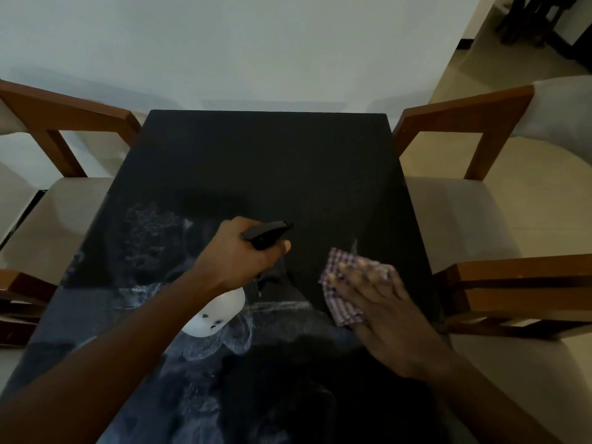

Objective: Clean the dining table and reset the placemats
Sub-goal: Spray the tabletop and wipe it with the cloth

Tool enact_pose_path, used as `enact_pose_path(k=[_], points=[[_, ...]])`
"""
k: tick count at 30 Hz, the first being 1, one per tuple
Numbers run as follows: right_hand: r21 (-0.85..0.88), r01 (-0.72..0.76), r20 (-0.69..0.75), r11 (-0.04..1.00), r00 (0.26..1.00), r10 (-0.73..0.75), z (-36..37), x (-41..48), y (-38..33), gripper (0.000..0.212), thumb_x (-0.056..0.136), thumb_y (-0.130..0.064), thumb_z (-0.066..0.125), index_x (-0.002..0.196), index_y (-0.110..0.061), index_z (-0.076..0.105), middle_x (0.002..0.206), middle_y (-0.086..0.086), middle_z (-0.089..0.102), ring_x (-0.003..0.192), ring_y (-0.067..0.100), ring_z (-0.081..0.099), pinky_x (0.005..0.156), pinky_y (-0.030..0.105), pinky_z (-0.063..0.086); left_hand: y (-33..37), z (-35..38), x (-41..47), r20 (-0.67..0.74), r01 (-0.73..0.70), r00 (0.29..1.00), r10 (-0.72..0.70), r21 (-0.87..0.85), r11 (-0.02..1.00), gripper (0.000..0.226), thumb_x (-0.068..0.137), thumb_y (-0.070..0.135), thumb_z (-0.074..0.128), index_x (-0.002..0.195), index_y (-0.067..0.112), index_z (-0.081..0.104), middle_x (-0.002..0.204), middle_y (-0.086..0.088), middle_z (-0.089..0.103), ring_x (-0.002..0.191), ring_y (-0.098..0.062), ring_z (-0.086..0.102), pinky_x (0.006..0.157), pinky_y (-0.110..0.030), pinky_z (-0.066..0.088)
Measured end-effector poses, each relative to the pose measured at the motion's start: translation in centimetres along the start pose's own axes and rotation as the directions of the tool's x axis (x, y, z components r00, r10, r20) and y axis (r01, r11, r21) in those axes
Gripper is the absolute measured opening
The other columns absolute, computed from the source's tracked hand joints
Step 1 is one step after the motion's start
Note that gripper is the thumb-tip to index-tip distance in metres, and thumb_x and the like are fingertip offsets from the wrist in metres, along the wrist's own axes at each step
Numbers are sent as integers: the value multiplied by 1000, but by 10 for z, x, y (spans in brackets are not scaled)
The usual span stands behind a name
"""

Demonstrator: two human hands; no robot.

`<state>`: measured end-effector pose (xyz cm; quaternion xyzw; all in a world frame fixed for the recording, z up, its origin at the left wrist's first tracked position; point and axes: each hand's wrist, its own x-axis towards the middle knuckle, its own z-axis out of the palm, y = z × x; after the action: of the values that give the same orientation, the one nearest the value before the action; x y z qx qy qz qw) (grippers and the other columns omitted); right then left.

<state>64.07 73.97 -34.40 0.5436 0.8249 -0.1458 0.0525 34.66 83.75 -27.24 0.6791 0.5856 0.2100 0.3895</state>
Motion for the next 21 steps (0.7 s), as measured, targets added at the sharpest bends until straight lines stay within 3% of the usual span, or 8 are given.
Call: enact_pose_path(k=[4,7,10,13,16,19,21], points=[[53,-320,-13,946,947,321,-18,33,47,67,102,-56,17,159,-49,-16,172,-13,-22,157,15,-25,128,60,-4,3,-1,-4,-6,-5,1000,5,-15,1000,31,96,35,75,78,11,71,67,-10,70,52,-12,61,51,-19,47],[113,-394,-37,912,916,400,-26,83,30,65,107,-53,26,165,-43,-3,174,-9,-14,160,21,-18,126,63,-7,5,-2,-5,11,-3,1000,3,-27,1000,29,97,36,74,87,9,73,75,-13,75,61,-24,69,57,-30,56],[102,-250,-64,963,964,257,-17,104,-34,68,105,-49,28,165,-39,-2,175,-4,-11,161,25,-13,124,65,-10,7,-4,-9,-31,17,999,-19,-54,998,31,96,32,74,87,3,74,74,-13,75,63,-29,72,59,-41,59],[70,-22,-63,997,998,26,1,75,-101,68,104,-47,28,166,-36,2,175,-5,-10,161,24,-16,124,64,-11,-1,-16,-14,-100,69,991,-86,-155,985,30,97,25,74,84,-1,71,64,-9,68,49,-15,62,47,-28,48],[89,132,-62,987,990,-126,19,23,-115,70,103,-47,34,165,-43,3,175,-16,-6,160,16,-16,125,55,-14,-22,-44,-29,-117,136,978,-172,-263,955,21,98,23,74,88,5,74,72,-15,73,49,-15,62,43,-23,46],[3,121,-104,993,987,-120,25,2,-83,70,100,-45,39,166,-40,15,174,-11,12,162,21,6,125,55,3,-55,-75,-52,-108,177,973,-204,-221,959,19,97,26,75,89,9,75,72,-13,74,48,-18,60,42,-27,45],[-18,-2,-96,1000,995,0,18,13,-54,70,99,-46,31,166,-40,14,175,-9,7,162,23,9,126,57,6,-77,-93,-68,-86,188,976,-203,-151,971,24,96,29,75,83,9,73,66,-13,70,45,-19,57,42,-29,45]])
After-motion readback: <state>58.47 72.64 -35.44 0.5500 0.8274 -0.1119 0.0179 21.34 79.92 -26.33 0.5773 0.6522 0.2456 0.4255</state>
